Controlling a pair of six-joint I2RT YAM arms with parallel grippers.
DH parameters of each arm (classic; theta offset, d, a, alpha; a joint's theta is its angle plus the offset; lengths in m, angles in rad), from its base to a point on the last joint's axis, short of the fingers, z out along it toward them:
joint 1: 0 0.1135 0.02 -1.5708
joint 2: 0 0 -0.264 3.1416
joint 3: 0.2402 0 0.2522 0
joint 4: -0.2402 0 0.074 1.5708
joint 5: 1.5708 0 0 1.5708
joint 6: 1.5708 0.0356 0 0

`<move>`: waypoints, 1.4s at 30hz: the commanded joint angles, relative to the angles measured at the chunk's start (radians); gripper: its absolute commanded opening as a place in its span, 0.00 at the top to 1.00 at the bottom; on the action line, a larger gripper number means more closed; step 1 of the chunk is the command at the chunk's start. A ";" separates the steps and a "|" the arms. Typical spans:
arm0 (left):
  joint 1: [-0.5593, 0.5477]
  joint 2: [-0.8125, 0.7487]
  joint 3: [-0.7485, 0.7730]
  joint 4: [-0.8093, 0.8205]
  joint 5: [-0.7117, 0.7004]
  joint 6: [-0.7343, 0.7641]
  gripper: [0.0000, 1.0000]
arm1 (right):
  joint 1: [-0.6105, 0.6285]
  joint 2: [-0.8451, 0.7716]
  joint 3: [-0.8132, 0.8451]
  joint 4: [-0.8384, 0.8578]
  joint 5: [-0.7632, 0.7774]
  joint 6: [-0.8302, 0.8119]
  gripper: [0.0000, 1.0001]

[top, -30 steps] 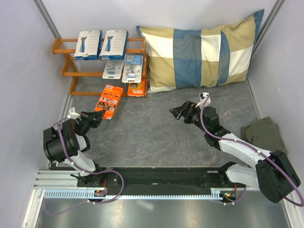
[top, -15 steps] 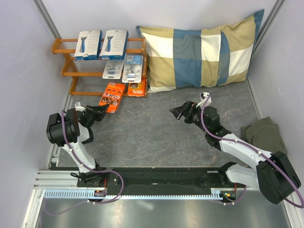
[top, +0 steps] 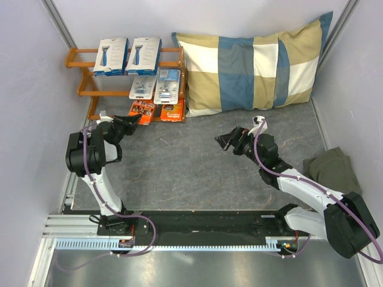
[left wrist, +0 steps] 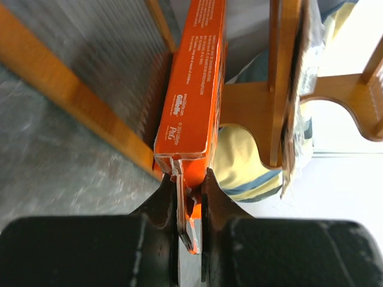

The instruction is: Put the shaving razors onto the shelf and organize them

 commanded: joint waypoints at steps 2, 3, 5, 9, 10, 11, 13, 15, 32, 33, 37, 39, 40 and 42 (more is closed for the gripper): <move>-0.037 0.043 0.098 -0.050 -0.075 0.036 0.98 | -0.012 -0.024 0.015 0.004 -0.014 -0.020 0.02; -0.040 0.052 0.119 -0.062 -0.081 0.038 0.98 | -0.010 -0.024 0.015 0.003 -0.014 -0.021 0.02; -0.051 0.076 0.148 -0.080 -0.100 0.039 0.98 | -0.013 -0.024 0.013 0.003 -0.019 -0.023 0.02; -0.062 0.110 0.190 -0.103 -0.130 0.039 0.98 | -0.016 -0.025 0.012 0.003 -0.024 -0.025 0.02; -0.067 0.118 0.200 -0.115 -0.127 0.041 0.98 | -0.016 -0.027 0.010 0.001 -0.025 -0.026 0.02; -0.070 0.126 0.217 -0.119 -0.126 0.042 0.98 | -0.018 -0.028 0.010 0.000 -0.025 -0.026 0.02; -0.074 0.141 0.230 -0.142 -0.126 0.050 0.98 | -0.019 -0.030 0.007 0.000 -0.027 -0.026 0.02; -0.079 0.159 0.246 -0.152 -0.127 0.053 0.98 | -0.022 -0.035 0.004 0.000 -0.025 -0.026 0.02; -0.116 0.152 0.263 -0.359 -0.100 0.161 0.67 | -0.024 -0.051 -0.005 -0.002 -0.039 -0.018 0.02; -0.116 0.153 0.263 -0.369 -0.095 0.170 0.66 | -0.024 -0.050 -0.007 -0.003 -0.040 -0.017 0.02; -0.117 0.150 0.253 -0.384 -0.084 0.191 0.60 | -0.024 -0.058 -0.008 -0.003 -0.041 -0.015 0.02; -0.117 0.144 0.246 -0.392 -0.085 0.211 0.56 | -0.024 -0.059 -0.008 -0.005 -0.039 -0.015 0.02; -0.117 0.141 0.245 -0.405 -0.081 0.219 0.54 | -0.024 -0.059 -0.010 -0.005 -0.039 -0.015 0.02; -0.116 0.133 0.246 -0.422 -0.077 0.237 0.47 | -0.024 -0.059 -0.008 -0.006 -0.041 -0.015 0.02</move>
